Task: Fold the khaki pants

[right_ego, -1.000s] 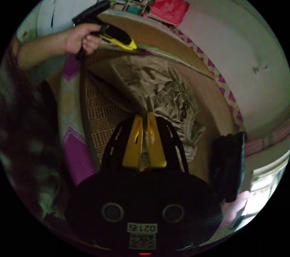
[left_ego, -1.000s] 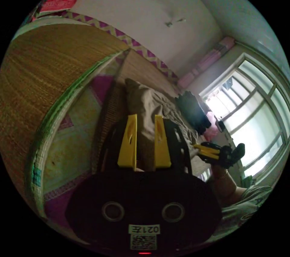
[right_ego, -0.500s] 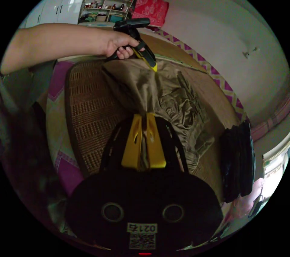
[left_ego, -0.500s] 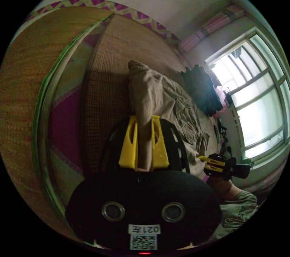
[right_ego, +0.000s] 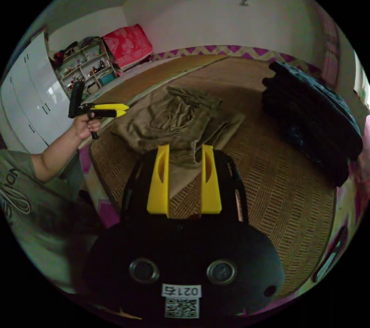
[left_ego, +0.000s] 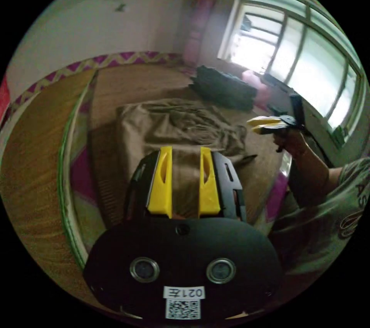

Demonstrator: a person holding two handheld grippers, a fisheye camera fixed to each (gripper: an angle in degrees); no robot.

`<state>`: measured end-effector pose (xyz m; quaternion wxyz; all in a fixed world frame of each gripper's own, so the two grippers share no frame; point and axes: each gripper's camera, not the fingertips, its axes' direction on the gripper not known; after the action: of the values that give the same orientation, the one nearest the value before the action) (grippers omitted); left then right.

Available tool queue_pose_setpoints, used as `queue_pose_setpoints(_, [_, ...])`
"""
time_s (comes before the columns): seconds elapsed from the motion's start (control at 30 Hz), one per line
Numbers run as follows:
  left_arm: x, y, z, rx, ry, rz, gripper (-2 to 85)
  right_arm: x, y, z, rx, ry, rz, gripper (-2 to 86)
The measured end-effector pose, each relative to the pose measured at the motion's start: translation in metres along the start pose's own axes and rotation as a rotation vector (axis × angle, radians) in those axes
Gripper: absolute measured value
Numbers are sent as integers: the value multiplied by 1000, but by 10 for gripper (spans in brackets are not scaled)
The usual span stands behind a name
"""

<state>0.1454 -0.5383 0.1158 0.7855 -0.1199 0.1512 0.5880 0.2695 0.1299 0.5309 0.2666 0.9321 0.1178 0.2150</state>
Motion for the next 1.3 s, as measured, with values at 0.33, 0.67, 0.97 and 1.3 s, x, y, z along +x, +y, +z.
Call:
queue_pose_setpoints(0.33, [125,-37,15,-57,54,348,153,14,-67,-24,11,-161,14,14])
queue_pose_setpoints(0.67, [91,-64,-74,102,-241,130,-7,-62,-128,-110,155,-26,-108,-1])
queue_pose_setpoints(0.97, [-182,30,-332,527,-40,-558,-9,-118,-100,-79,92,-178,-188,-5])
queue_pose_setpoints(1.3, [-350,177,-373,540,79,-1074,-9,-253,-165,49,-94,-94,-360,57])
